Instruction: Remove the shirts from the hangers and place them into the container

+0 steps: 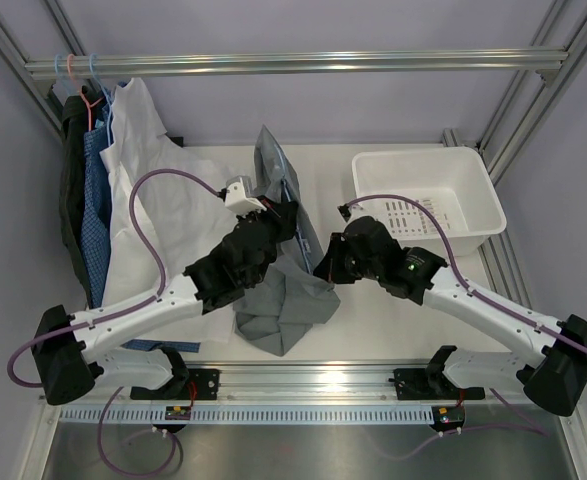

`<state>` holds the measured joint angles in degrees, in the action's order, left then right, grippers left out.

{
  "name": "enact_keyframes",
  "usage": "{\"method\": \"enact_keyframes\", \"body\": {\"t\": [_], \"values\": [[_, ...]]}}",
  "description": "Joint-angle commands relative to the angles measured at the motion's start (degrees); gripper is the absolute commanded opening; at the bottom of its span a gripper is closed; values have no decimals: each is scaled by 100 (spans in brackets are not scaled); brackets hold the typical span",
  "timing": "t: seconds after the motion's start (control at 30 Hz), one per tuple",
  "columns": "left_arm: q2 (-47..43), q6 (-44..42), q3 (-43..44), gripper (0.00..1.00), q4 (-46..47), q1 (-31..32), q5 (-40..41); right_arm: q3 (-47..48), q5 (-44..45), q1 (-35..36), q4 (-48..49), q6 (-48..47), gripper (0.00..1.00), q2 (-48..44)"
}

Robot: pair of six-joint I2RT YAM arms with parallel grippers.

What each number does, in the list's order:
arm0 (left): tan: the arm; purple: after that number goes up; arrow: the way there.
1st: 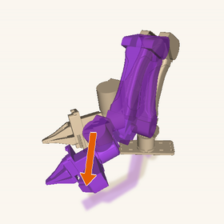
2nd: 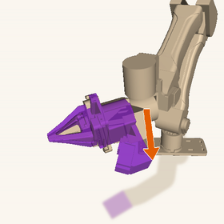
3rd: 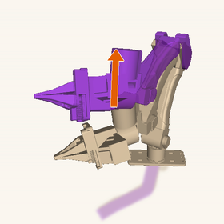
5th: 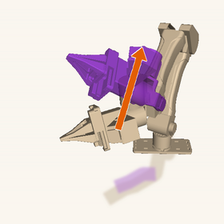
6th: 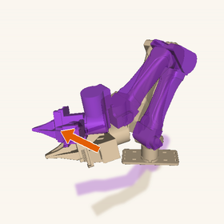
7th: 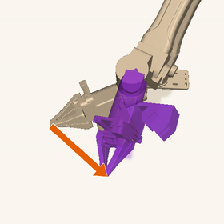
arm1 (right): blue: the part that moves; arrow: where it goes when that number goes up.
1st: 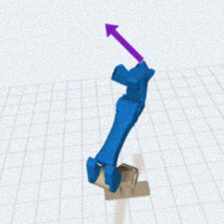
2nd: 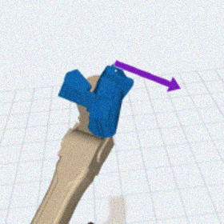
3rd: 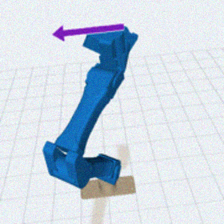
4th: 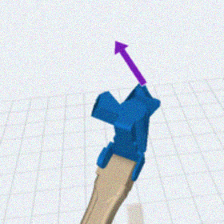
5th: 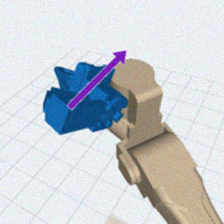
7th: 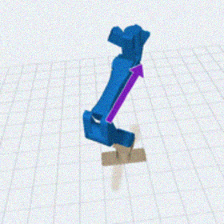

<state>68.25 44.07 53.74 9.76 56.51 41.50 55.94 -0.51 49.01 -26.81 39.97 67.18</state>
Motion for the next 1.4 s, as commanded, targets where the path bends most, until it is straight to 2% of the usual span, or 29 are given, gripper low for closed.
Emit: {"method": "enact_keyframes", "body": {"t": [0.0,0.13,0.3,0.47,0.7,0.9,1.07,1.2,1.37], "values": [[-49,391,576,0,1107,-96,491,13,306,108,-632,-85,13,-20],[-31,260,594,0,1089,-96,587,311,359,100,-1018,-200,31,-126],[127,329,822,0,923,-96,676,426,157,108,-1002,-85,41,-275],[232,496,937,0,896,-96,842,216,-176,108,-599,2,41,-223],[347,698,1077,0,879,-96,1009,-144,-458,143,-176,82,32,-223],[523,927,1516,0,485,-96,913,-1145,-29,214,429,73,25,-21],[505,1076,1789,0,317,-96,940,-1849,112,214,1019,240,25,6],[444,1357,1807,0,88,-114,817,-1990,552,214,1055,240,25,32],[330,1017,1878,0,-132,-114,737,-1957,473,214,1170,-49,29,-161]]}}
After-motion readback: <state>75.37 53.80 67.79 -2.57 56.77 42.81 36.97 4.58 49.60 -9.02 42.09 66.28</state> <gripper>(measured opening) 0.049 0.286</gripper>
